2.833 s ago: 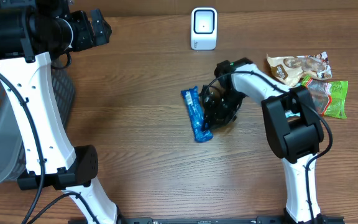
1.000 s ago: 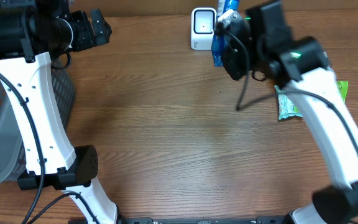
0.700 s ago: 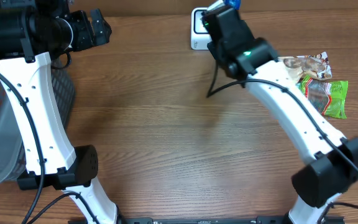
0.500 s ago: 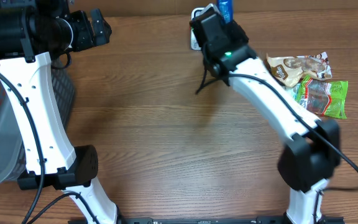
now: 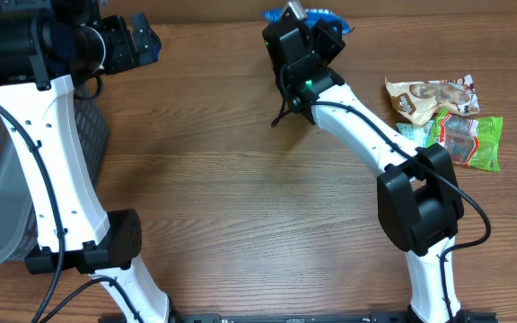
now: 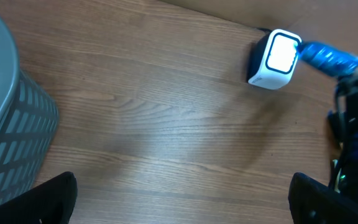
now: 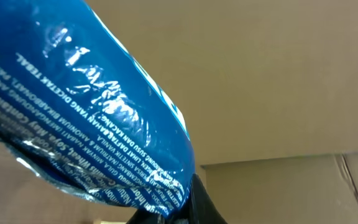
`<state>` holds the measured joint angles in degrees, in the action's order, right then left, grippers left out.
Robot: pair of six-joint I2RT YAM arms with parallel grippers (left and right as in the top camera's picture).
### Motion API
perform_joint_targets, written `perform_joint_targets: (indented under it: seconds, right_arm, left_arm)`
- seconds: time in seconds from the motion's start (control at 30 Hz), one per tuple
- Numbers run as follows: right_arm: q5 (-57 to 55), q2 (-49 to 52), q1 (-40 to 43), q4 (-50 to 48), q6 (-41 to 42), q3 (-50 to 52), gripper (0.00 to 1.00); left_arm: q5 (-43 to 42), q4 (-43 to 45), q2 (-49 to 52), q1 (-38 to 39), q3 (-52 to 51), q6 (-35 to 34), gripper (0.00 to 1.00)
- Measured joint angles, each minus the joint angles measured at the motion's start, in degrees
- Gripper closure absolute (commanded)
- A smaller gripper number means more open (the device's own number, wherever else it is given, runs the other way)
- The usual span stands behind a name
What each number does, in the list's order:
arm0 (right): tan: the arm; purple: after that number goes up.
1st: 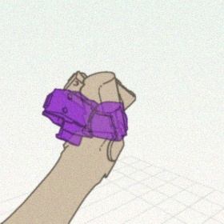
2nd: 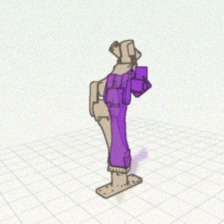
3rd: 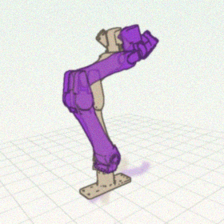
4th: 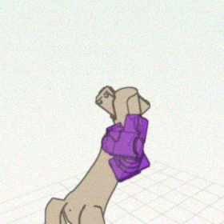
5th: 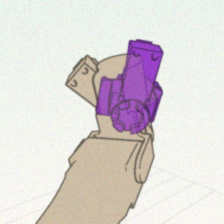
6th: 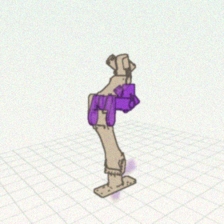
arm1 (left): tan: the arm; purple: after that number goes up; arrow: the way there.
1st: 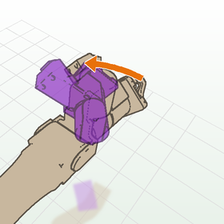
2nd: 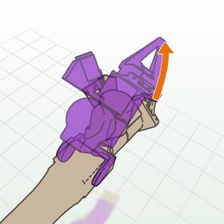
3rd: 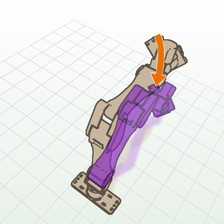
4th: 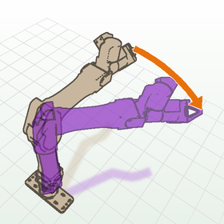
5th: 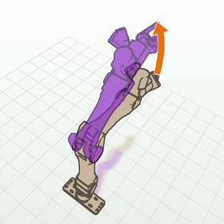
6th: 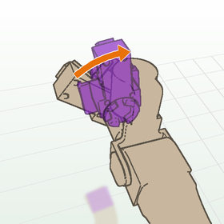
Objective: Scan the item barcode
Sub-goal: 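Hold the blue bar's barcode in front of the scanner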
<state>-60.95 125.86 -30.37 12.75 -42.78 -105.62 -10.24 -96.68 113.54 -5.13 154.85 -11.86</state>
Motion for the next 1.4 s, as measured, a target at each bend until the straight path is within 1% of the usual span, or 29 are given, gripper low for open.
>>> perform_joint_targets:
  seconds: [0.23, 0.4, 0.57, 0.73, 1.03, 1.4]
  right_arm:
    - [-1.18, 0.44, 2.05, -12.94, 0.98, 0.00, 0.96]
    - [-1.38, 4.37, 3.21, -15.93, 1.20, -0.04, 0.96]
    - [-1.07, 8.70, 3.58, -16.57, 3.41, 0.00, 0.96]
    - [-0.92, 9.01, 3.65, -17.20, 6.16, 0.00, 0.96]
    - [-0.70, 12.28, 3.67, -17.59, 8.22, 0.00, 0.96]
    - [-0.52, 12.41, 4.15, -17.49, 11.13, 0.00, 0.96]
  left_arm:
    - [0.00, 0.00, 0.00, 0.00, 0.00, 0.00, 0.00]
    - [-0.02, 0.00, 0.00, 0.00, 0.00, 0.00, 0.00]
    - [-0.02, 0.02, 0.00, 0.00, 0.00, 0.00, 0.00]
    - [-0.02, 0.02, 0.00, 0.00, 0.00, 0.00, 0.00]
    - [0.00, 0.00, 0.00, 0.00, 0.00, 0.00, 0.00]
    - [0.00, 0.02, 0.00, 0.00, 0.00, 0.00, 0.00]
